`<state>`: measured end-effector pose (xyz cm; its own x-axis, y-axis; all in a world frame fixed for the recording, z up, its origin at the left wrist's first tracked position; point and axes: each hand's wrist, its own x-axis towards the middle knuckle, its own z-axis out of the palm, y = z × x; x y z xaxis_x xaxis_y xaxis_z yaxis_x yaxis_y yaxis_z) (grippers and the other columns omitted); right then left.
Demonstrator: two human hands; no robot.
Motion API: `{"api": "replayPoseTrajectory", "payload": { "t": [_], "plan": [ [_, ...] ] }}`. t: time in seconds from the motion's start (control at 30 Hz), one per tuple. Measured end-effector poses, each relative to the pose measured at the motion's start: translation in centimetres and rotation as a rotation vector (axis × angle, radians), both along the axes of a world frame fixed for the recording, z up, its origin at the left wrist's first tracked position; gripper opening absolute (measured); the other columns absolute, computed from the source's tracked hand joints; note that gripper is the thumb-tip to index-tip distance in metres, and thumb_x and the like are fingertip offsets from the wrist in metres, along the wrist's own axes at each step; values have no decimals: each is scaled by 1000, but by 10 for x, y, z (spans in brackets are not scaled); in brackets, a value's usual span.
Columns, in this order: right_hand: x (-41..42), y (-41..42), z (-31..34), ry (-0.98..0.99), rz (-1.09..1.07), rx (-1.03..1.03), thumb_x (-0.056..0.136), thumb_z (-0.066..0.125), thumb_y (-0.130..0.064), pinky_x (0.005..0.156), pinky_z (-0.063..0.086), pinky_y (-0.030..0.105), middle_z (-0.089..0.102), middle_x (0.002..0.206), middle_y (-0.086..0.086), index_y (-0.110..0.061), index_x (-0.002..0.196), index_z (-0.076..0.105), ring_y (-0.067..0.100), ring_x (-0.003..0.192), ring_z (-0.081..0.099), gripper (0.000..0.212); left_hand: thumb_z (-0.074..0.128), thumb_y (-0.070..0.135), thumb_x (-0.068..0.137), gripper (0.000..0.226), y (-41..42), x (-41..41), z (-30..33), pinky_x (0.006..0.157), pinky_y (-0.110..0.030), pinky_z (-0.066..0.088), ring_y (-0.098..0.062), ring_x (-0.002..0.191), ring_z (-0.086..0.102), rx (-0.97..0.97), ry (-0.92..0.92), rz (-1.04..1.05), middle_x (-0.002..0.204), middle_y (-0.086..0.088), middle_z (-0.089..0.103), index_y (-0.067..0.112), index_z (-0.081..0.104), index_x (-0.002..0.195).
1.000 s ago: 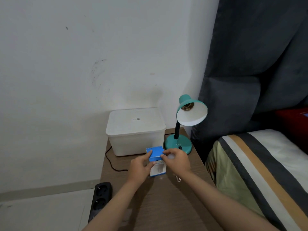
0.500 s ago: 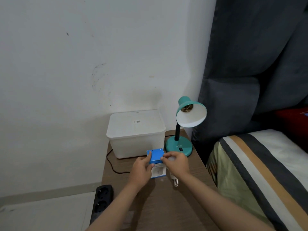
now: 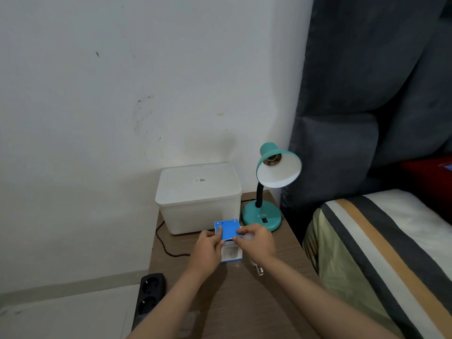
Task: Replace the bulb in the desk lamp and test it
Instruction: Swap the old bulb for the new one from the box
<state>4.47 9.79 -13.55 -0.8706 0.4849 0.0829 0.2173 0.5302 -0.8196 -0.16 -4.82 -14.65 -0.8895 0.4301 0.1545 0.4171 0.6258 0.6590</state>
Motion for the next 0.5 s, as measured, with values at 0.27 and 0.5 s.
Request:
{"api": "replayPoseTrajectory", "payload": {
  "t": [0.27, 0.5],
  "plan": [
    [5, 0, 8, -73, 29, 29, 76, 75, -30, 70, 38, 12, 58, 102, -4, -16, 99, 71, 9, 96, 57, 27, 50, 29, 95, 45, 0, 5, 8, 79, -19, 38, -12, 91, 50, -41, 16, 50, 109, -4, 53, 16, 44, 138],
    [17, 20, 48, 61, 116, -236, 81, 69, -27, 77, 47, 18, 69, 98, -4, -18, 98, 72, 10, 95, 62, 20, 53, 33, 92, 45, 4, 11, 30, 86, -26, 46, -19, 107, 54, -30, 48, 70, 121, -6, 49, 13, 48, 132]
  ]
}}
